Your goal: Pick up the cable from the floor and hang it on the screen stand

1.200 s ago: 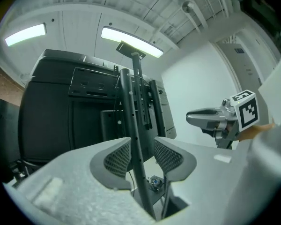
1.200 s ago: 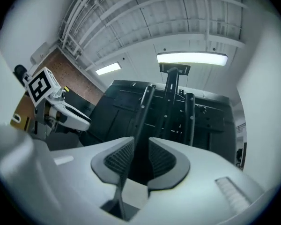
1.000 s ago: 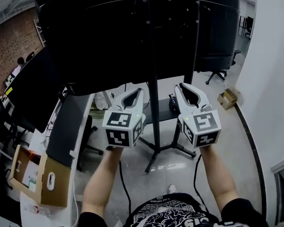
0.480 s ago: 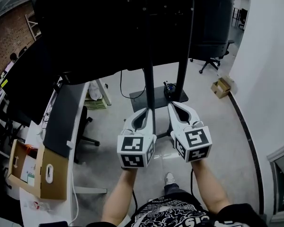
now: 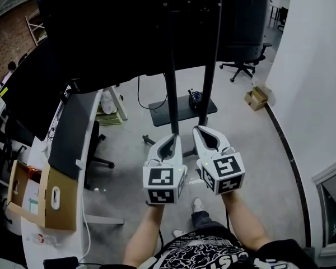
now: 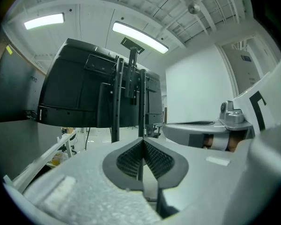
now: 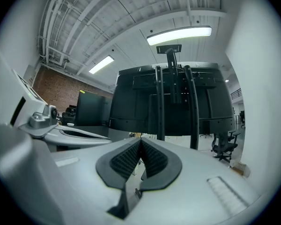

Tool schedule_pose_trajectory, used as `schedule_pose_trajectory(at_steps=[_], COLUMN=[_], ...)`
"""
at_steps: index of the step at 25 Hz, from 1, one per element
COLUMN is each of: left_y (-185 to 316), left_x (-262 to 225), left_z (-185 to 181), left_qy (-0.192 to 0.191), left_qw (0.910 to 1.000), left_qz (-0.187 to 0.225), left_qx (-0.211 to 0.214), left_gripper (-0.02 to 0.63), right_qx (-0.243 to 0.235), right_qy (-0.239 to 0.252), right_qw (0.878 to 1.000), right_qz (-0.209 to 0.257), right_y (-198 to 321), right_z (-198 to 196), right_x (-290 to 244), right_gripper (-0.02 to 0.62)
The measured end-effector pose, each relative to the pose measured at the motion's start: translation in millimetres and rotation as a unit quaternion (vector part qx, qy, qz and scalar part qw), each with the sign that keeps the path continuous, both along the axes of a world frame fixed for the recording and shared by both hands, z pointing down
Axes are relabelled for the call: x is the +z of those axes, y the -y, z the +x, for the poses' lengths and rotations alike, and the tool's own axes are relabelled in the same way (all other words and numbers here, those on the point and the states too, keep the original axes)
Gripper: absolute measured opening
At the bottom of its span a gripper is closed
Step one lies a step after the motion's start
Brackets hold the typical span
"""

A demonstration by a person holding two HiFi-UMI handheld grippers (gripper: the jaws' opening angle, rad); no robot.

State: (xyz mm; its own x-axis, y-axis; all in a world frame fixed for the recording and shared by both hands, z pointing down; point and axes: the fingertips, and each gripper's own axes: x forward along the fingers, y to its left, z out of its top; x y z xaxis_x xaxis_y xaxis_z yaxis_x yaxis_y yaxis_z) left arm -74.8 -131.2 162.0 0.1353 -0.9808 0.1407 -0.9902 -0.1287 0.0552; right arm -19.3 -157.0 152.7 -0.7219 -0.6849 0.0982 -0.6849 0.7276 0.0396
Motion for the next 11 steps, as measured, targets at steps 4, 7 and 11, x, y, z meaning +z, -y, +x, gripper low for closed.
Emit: schedule_pose_trajectory(at_steps=[4, 7, 11], left_y=[-6, -7, -11], left_x=[-2, -7, -3], left_z=[6, 12, 17], left_qy=[-0.003, 0.003, 0.01], left_qw=[1.0, 0.9999, 0.9999], left_qz=[0.004, 0.011, 0.005], left_qx=[0.003, 0.004, 0.004], left_gripper=[0.0, 0.0, 0.002], right_qx=[-0.001, 0.0, -0.004], right_qy=[-0.005, -0.005, -0.009], right_qw=[1.0, 1.0, 1.0], right_qz=[0.002, 0.001, 0.001], right_y=[-8, -11, -16], right_z=[5, 8, 10], right_x=[0, -1, 1], right_gripper=[0.005, 0.006, 0.006])
